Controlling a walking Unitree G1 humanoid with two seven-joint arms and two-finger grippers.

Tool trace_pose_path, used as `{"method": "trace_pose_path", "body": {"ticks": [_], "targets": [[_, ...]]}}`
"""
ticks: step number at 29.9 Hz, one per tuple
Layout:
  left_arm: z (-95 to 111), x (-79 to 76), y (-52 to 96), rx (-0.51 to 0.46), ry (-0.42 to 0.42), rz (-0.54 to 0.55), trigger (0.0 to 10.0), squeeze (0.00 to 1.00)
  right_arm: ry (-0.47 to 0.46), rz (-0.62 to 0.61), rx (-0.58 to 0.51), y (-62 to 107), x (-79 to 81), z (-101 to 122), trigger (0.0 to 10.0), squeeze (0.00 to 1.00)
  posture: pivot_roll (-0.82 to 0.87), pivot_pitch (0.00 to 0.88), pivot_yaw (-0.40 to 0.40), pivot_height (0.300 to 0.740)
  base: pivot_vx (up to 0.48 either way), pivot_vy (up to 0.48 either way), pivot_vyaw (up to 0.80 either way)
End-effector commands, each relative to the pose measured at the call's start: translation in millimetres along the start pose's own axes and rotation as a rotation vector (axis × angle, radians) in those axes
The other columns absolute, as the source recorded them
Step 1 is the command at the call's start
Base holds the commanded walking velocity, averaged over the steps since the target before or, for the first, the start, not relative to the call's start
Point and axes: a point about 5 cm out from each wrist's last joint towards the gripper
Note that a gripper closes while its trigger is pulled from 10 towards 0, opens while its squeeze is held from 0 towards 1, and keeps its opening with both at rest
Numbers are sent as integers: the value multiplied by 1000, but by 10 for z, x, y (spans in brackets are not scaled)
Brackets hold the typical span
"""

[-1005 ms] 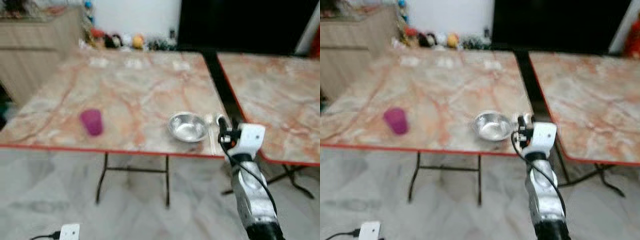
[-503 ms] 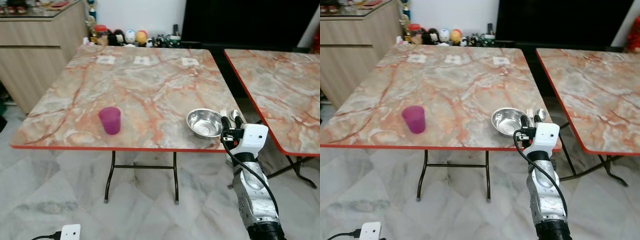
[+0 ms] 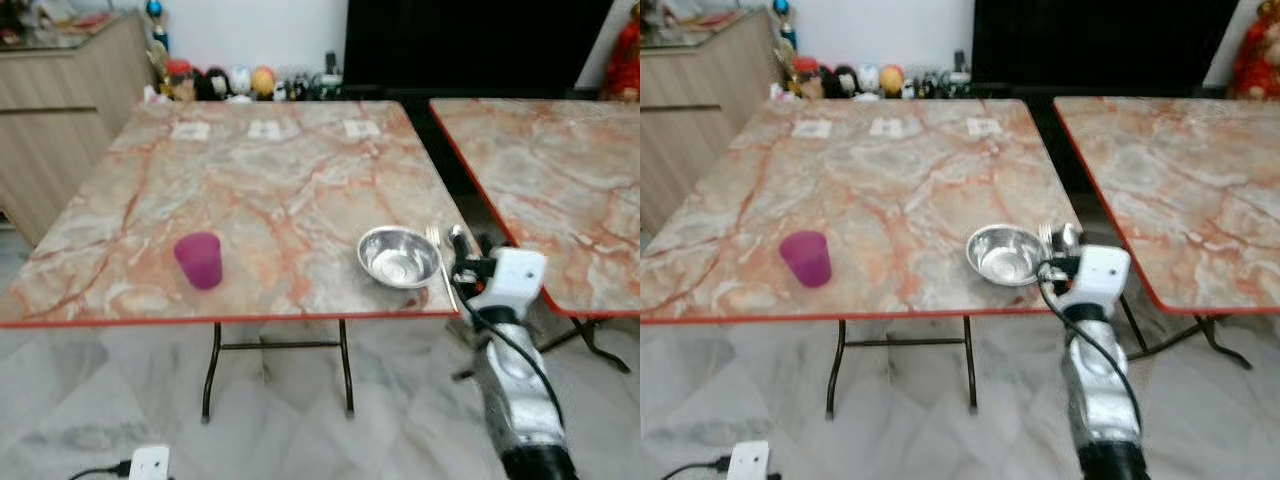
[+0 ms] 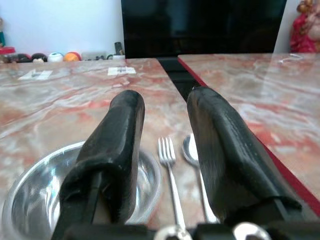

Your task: Setting the table

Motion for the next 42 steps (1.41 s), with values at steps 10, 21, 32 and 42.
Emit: {"method": "trace_pose_path", "body": {"ticks": [10,21,32,42], "targets": [[-37,57,15,16,-6,16,10000,0,-26,17,10,0,78,-18,10000,0,-3,0,-15,740,166,0,0],[-46,56,16,22,-8,15,10000,0,-214,-149,145,-8,-163,-176,10000,1000,-4,0,-14,740,0,0,0],[-47,58,16,25,-11,15,10000,0,-305,-156,196,19,-254,-222,10000,1000,-5,1,-15,740,0,0,0],[-57,72,22,28,-25,15,10000,0,-302,-15,306,109,-543,-210,10000,0,-6,5,-11,740,0,0,0]]}}
Point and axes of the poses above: a point about 5 cm out from each wrist's last joint towards the gripper, its own y axis pointing back from the gripper into the wrist, its own z axis along the axis of the wrist's last joint, x = y × z, and after that the axes turned 9 degrees about y, right-handed
